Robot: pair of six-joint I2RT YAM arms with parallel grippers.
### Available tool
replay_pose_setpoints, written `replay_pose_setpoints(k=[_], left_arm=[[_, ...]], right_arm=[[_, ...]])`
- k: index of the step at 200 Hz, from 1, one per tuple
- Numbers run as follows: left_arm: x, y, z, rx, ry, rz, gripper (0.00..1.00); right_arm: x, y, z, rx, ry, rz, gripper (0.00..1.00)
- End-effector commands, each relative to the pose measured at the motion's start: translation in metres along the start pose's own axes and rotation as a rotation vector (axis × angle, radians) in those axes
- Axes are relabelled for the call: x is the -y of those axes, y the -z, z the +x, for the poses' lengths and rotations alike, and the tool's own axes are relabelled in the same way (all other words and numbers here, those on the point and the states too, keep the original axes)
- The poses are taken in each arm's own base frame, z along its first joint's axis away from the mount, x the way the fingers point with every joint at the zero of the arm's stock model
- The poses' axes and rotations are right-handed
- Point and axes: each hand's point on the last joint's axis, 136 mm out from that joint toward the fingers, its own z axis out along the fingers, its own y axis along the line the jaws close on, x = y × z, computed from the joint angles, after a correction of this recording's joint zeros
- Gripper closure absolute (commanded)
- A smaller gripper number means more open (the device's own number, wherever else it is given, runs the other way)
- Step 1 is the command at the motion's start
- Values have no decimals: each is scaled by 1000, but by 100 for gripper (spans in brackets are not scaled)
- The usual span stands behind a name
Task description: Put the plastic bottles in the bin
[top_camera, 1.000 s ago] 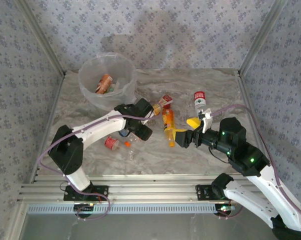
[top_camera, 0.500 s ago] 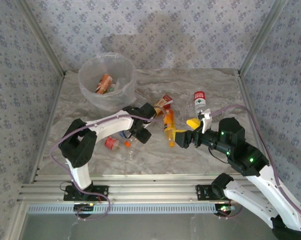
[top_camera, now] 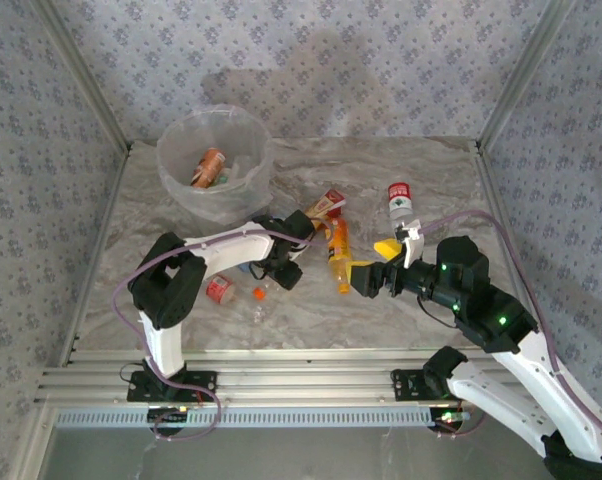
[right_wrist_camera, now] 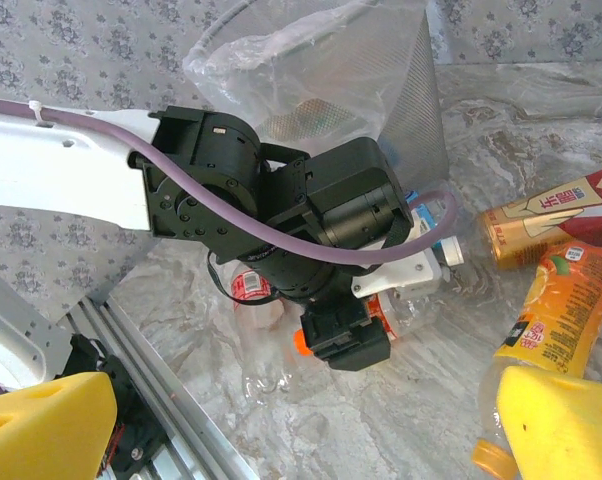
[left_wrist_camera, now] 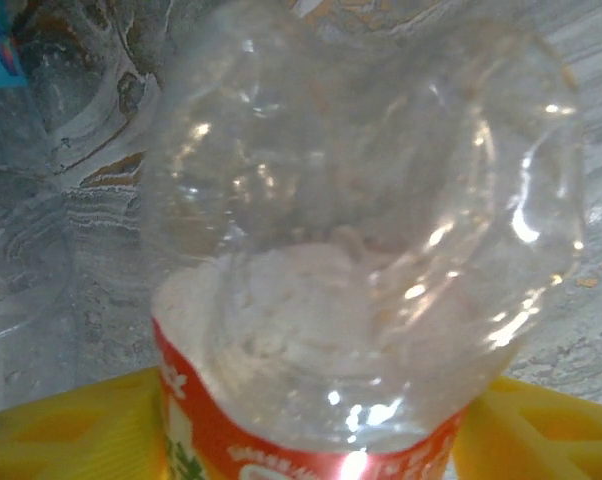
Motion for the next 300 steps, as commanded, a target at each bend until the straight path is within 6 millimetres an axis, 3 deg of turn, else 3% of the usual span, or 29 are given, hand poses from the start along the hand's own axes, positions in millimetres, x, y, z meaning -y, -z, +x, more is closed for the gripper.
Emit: replay_pose_setpoints(k=[1, 28, 67, 138, 189, 210, 232, 263, 300], left_arm=[[9, 9, -10, 27, 3, 46, 40], [11, 18, -16, 53, 9, 60, 47], [16, 48, -30, 127, 23, 116, 48], [28, 136, -61, 320, 42, 269, 49], [26, 219, -90, 482, 43, 392, 49], [12, 256, -102, 561, 59, 426, 48], [-19, 290, -114, 641, 84, 384, 47], [-63, 327, -124, 733, 131, 340, 47], [-113, 356, -129, 819, 201, 290, 47]], right_arm=[[4, 1, 0, 9, -16, 17, 0], [4, 2, 0, 12, -18, 19, 0], [4, 4, -2, 21, -18, 18, 0], [-2, 5, -7, 44, -26, -15, 0], [-5, 8, -10, 59, -28, -28, 0], [-6, 9, -11, 61, -28, -35, 0], [-8, 10, -13, 64, -25, -39, 0], [-7, 11, -13, 62, -24, -36, 0], [-7, 12, -12, 62, -26, -31, 0]])
